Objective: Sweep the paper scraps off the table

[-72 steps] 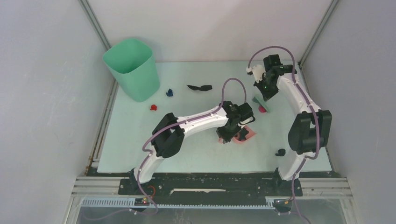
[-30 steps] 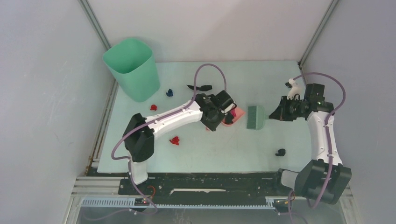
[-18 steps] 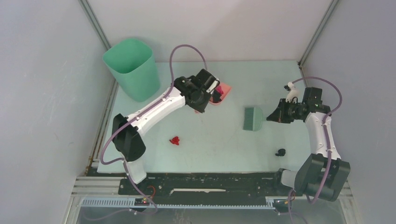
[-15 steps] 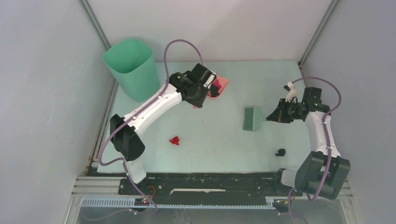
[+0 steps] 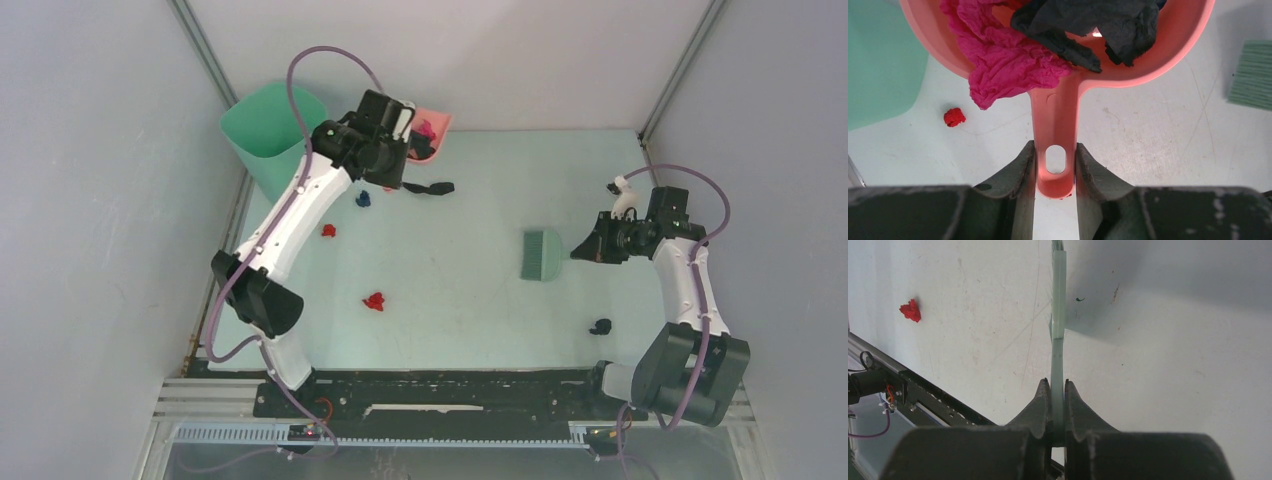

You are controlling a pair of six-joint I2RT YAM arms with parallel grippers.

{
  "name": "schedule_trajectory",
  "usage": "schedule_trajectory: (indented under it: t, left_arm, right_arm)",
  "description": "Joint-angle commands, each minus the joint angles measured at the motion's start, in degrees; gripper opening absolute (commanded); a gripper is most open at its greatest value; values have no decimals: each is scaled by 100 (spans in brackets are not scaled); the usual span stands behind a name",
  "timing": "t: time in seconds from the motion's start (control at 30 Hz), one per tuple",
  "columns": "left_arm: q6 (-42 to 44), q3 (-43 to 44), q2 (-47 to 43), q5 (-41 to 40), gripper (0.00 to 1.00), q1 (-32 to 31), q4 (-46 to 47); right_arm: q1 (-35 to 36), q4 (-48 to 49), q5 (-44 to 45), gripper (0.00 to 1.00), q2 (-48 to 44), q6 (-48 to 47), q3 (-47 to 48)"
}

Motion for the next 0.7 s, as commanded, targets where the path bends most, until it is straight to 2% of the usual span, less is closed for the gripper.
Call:
schedule_trajectory:
  t: [0.0,0.27,0.43,0.57,0.67]
  left_arm:
    - [-86,357,-386,428,0,441,89]
    - [-462,1043,-212,1057,0,1286,216]
    - [-1002,1001,-289,1659,0,2012,779]
    - [-1804,171,-700,2402,0,2622,1920]
    - [-2750,-991,-1126,3114,0,3064,3454]
  right_arm:
    - [-19,118,-62,0,2,-114,24]
    - [-36,78,-10,0,2,-136,19]
    - [-60,59,0,0,-16,-152,19]
    - [-87,39,0,0,10,-164,18]
    - [-98,39,0,0,28,-160,16]
